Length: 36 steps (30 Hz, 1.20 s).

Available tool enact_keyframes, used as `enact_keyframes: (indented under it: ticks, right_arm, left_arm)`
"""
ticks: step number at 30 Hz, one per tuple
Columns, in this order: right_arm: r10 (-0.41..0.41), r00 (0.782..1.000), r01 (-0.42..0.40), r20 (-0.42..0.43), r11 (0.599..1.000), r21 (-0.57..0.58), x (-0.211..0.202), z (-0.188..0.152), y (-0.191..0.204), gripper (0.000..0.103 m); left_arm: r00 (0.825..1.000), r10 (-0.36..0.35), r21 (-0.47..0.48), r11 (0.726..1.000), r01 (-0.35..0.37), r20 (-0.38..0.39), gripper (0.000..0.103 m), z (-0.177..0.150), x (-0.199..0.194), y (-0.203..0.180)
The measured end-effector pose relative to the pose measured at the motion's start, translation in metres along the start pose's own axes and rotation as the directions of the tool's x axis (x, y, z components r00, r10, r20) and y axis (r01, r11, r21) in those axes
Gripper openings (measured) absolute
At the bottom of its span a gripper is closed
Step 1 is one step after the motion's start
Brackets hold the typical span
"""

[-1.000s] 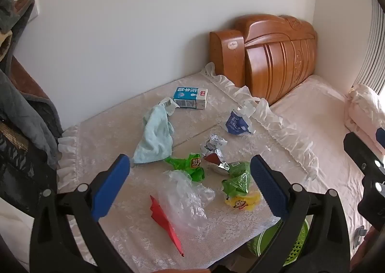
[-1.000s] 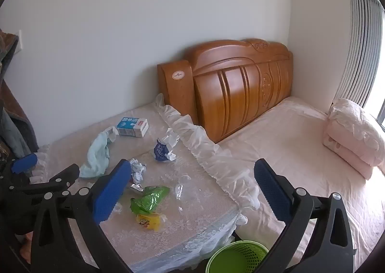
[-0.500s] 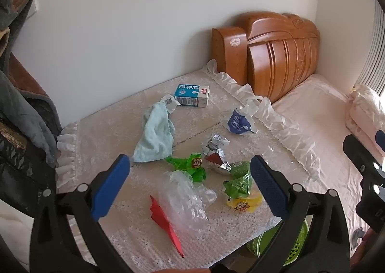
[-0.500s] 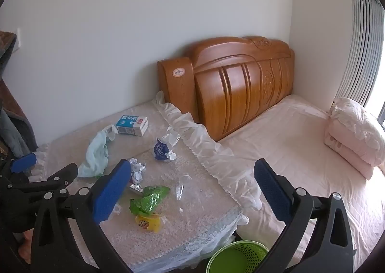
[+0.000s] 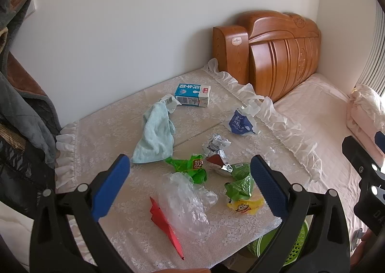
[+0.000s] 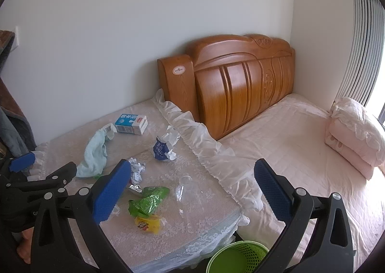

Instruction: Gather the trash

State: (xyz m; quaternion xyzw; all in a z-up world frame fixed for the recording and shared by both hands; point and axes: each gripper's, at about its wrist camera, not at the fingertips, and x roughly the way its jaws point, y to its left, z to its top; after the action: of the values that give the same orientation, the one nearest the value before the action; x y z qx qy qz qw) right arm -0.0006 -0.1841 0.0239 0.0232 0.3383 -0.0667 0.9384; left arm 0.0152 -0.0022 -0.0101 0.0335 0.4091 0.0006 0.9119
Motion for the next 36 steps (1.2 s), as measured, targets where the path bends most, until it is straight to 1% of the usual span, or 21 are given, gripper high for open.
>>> enact_keyframes:
  ticks: [12, 18, 19, 36]
  right_arm:
    - [0.001, 1.0, -0.001, 0.0, 1.0, 0.0, 0.0013, 0.0003, 0.0008, 0.101]
    - [0.001, 1.0, -0.001, 0.0, 1.0, 0.002, 0.004, -0.0049, -0.0001, 0.101]
    - [0.001, 1.0, -0.001, -0.001, 1.0, -0.001, 0.0019, 0.0, 0.0013, 0.101]
    - [-0.001, 1.0, 0.001, -0.004, 1.0, -0.003, 0.0041, -0.0015, 0.002, 0.101]
  left_arm:
    - [1.0, -0.001, -0.001, 1.0, 0.001, -0.002, 0.096, 0.0007, 0.0008, 0.0005]
    - [1.0, -0.001, 0.002, 1.0, 0.001, -0.003, 0.096, 0.0, 0.0014, 0.0006]
    - [1.0, -0.001, 0.002, 1.0, 0.001, -0.004, 0.096, -0.0016, 0.0034, -0.0004]
    - [1.0, -0.001, 0.0, 1.0, 0.001, -0.006, 0.096, -0.005, 0.0049, -0.0014]
